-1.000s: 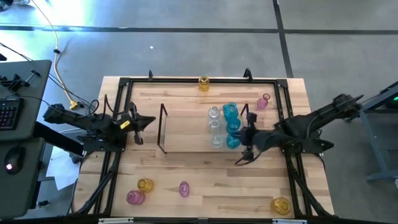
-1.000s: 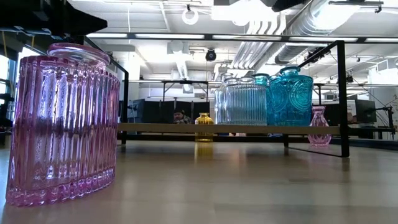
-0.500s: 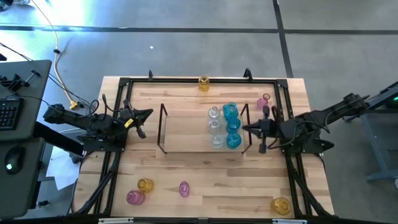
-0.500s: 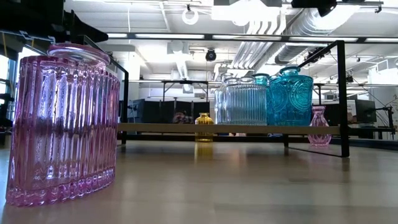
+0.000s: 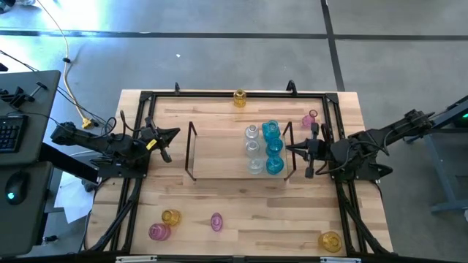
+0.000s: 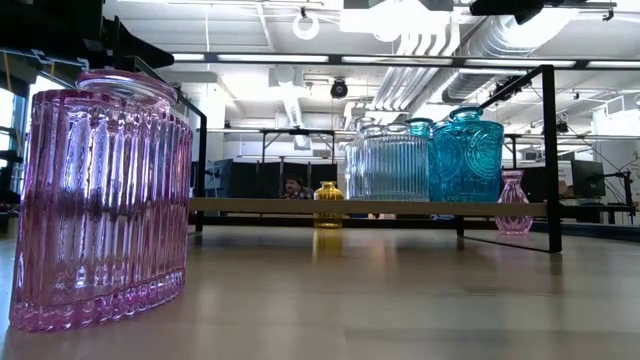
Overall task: Sort vases onto shelf
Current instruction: Put the bottom right yellow vase on the shelf
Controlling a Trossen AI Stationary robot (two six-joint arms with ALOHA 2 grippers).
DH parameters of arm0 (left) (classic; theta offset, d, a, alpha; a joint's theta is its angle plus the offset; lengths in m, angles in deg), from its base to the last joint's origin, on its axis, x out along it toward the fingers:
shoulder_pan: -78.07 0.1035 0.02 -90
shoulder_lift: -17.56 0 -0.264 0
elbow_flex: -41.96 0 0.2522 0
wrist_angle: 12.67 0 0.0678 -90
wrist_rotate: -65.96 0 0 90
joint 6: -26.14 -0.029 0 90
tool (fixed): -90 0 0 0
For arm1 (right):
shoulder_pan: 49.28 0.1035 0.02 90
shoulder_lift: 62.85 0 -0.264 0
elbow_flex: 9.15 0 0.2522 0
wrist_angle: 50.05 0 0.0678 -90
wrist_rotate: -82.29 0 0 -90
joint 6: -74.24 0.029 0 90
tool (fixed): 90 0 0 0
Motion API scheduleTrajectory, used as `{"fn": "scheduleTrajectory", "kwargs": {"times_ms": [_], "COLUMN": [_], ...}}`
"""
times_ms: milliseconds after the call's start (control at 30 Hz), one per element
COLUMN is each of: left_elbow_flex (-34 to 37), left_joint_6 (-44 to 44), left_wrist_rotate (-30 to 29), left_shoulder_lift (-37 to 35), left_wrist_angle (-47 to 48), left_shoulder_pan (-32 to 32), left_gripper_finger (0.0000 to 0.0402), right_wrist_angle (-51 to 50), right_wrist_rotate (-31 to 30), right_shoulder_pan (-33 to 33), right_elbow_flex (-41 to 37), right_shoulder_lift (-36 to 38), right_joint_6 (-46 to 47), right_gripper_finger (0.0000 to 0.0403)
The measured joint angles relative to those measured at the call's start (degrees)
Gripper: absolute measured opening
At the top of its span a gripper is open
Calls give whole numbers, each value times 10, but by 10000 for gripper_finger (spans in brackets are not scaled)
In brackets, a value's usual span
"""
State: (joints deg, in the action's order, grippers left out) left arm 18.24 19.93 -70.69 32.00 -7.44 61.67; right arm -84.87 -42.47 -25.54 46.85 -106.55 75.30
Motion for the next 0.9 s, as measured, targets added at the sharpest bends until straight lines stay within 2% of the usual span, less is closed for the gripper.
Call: {"fn": "scheduleTrajectory", "kwargs": {"times_ms": [167,333,633,767,900], "left_elbow_flex": [0,0,0,0,0], "left_joint_6": [0,0,0,0,0], "left_wrist_rotate": [0,0,0,0,0], "left_shoulder_lift": [0,0,0,0,0], "left_wrist_angle": [0,0,0,0,1], "left_shoulder_pan": [0,0,0,0,0], "left_gripper_finger": [0,0,0,0,0], "right_wrist_angle": [-26,-60,-103,-162,-210], "right_wrist_rotate": [-1,-36,-68,-43,7], "right_shoulder_pan": [0,0,0,1,28], "right_elbow_flex": [0,0,0,0,0], "right_shoulder_lift": [0,5,65,87,72], "right_joint_6": [15,15,17,73,145], "right_gripper_finger": [0,0,0,0,0]}}
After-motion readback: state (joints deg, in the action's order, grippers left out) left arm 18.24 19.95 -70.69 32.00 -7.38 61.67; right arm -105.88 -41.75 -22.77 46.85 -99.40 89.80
